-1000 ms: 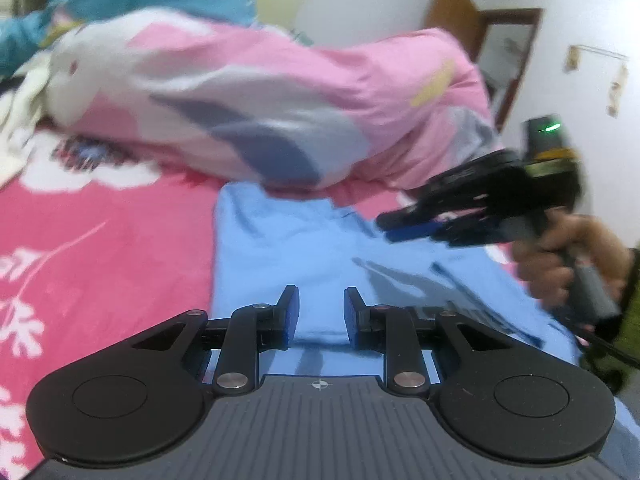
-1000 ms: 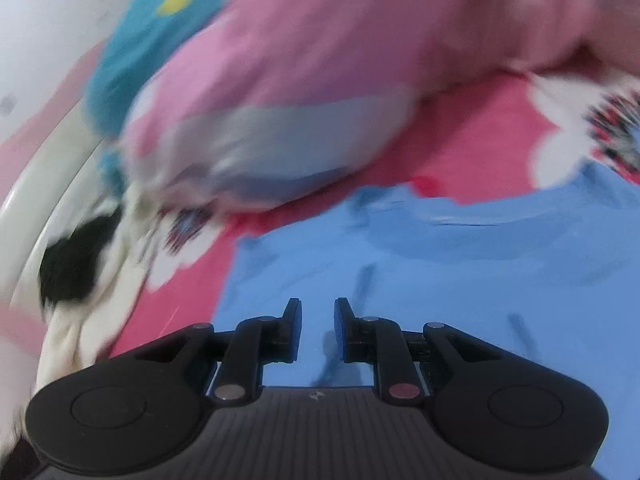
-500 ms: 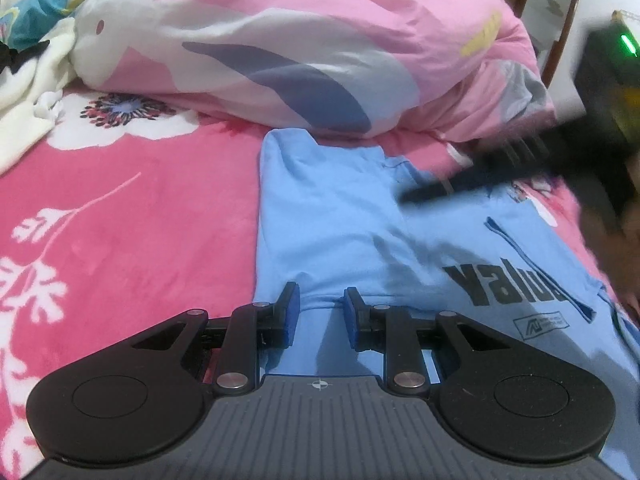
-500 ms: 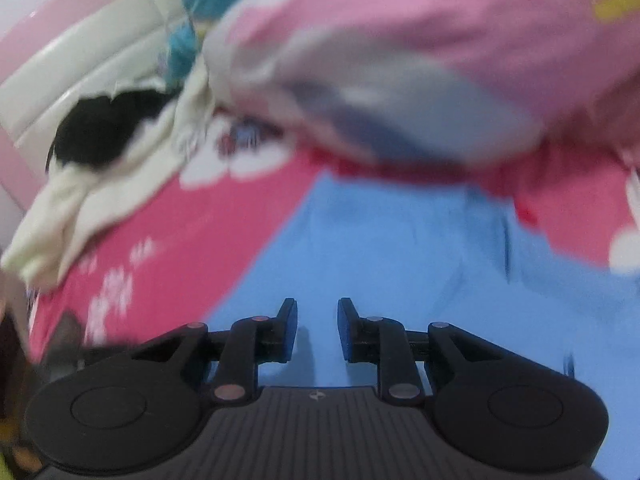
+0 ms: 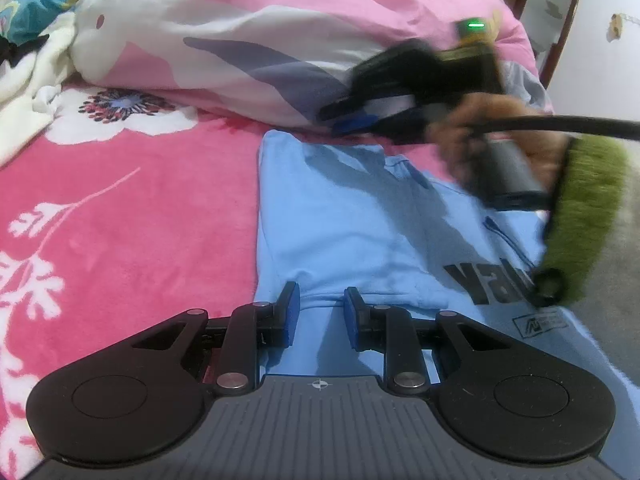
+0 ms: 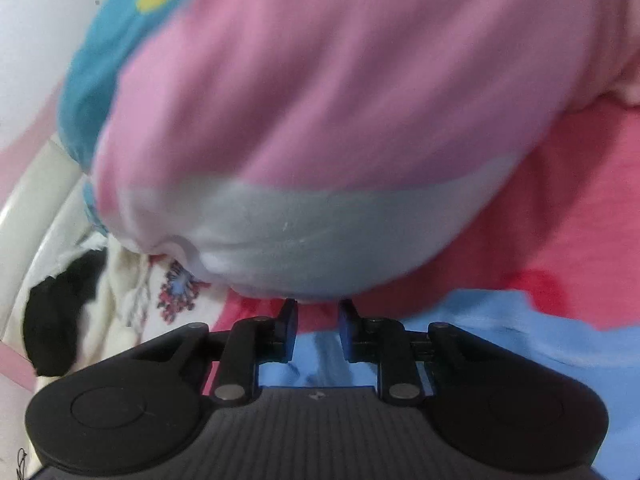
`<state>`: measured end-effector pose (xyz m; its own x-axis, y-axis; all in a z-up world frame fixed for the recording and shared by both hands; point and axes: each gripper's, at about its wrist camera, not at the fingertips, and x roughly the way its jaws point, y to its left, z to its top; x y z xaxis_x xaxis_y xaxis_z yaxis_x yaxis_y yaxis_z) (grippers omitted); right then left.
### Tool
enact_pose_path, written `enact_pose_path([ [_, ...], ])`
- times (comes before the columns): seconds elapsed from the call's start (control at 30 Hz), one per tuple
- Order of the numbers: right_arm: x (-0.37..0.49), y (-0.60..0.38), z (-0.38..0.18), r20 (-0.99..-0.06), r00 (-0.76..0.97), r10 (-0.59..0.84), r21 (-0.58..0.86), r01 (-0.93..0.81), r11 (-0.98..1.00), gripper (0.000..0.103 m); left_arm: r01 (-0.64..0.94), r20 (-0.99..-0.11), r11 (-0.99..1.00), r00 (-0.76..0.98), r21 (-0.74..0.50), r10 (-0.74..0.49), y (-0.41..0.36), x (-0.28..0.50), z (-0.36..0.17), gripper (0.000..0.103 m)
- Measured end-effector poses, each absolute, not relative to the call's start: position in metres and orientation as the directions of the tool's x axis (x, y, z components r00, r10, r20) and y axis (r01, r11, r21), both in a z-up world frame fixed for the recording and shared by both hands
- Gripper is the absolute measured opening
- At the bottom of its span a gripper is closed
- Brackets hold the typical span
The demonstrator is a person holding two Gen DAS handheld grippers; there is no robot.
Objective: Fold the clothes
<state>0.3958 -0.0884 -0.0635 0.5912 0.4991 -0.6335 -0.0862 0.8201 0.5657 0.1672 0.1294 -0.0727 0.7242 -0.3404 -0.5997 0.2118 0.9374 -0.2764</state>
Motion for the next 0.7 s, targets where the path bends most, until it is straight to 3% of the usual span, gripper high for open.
enact_pose_path([
  [0.13,0.318,-0.139,-0.010,-0.600,0.644,0.475,0.550,-0.099,0.829,0.024,0.214,-0.599,0.937,0.723,-0.277,-0.343,0.129,0.165,-0.070,0.025],
  [0.23,0.234,-0.192,0.029,-0.582,0.704,0.407,0.517,-0.067,0.854,0.024,0.215,-0.596,0.926,0.715,-0.311,-0.367,0.133,0.163,-0.063,0.032],
  [0.33,0.139,-0.238,0.052,-0.588,0.758,0.281,0.445,0.013,0.895,0.031,0.217,-0.585,0.913,0.711,-0.345,-0.390,0.135,0.156,-0.047,0.033],
  [0.4,0.081,-0.264,0.057,-0.594,0.782,0.191,0.398,0.079,0.914,0.038,0.216,-0.575,0.920,0.727,-0.326,-0.374,0.132,0.144,-0.029,0.033],
  [0.5,0.009,-0.293,0.053,-0.600,0.794,0.098,0.377,0.173,0.910,0.039,0.235,-0.549,0.932,0.757,-0.276,-0.353,0.129,0.113,0.002,0.041],
  [0.7,-0.068,-0.325,0.004,-0.600,0.792,0.113,0.503,0.263,0.823,0.040,0.225,-0.526,0.951,0.794,-0.212,-0.305,0.139,0.046,0.049,0.050],
])
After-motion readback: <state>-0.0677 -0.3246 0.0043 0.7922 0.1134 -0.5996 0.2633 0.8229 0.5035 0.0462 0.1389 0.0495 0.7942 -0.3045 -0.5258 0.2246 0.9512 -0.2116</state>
